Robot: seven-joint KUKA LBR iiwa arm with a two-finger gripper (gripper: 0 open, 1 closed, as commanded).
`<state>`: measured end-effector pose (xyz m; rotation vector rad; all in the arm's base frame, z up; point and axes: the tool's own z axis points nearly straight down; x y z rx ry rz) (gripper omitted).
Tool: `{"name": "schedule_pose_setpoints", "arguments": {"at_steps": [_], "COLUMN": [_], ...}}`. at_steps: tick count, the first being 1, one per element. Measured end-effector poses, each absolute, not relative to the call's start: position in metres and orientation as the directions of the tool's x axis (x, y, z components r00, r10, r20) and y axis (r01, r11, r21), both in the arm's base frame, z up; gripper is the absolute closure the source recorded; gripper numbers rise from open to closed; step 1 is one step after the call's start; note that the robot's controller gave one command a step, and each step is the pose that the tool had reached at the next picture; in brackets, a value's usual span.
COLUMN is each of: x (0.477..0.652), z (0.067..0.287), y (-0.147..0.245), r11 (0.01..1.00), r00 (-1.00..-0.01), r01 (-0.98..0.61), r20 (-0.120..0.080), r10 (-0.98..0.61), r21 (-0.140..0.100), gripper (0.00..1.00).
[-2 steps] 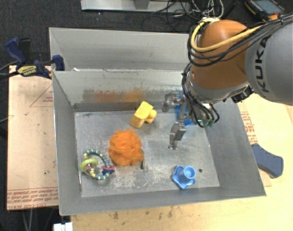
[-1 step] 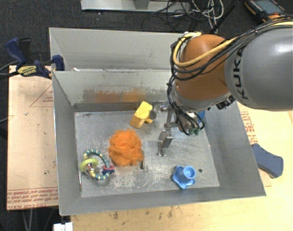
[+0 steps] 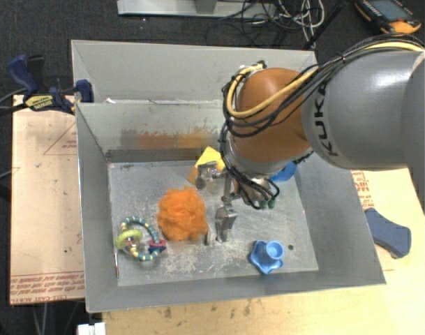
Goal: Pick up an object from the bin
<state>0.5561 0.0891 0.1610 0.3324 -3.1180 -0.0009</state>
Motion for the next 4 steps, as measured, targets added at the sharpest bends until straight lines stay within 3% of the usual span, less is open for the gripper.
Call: {"name": "schedule_pose_setpoints", "arguments": {"at_steps": [1,2,3,4], "x": [0.567,0.614,0.614,0.619], "z": [0.121,0.077,0.077,0.266], "y": [0.121,0.133,0.133,0.151], "r11": [0.98,0.947,0.947,0.951], "r00": [-0.979,-0.947,-0.947,-0.951], "r01": [-0.201,-0.322,-0.321,-0.308], "r20": [-0.007,-0.004,-0.004,-0.013], "r10": [-0.201,-0.322,-0.321,-0.308], "r21": [0.001,0.001,0.001,0.0], "gripper": [0.0,1.0,1.0,1.0]}}
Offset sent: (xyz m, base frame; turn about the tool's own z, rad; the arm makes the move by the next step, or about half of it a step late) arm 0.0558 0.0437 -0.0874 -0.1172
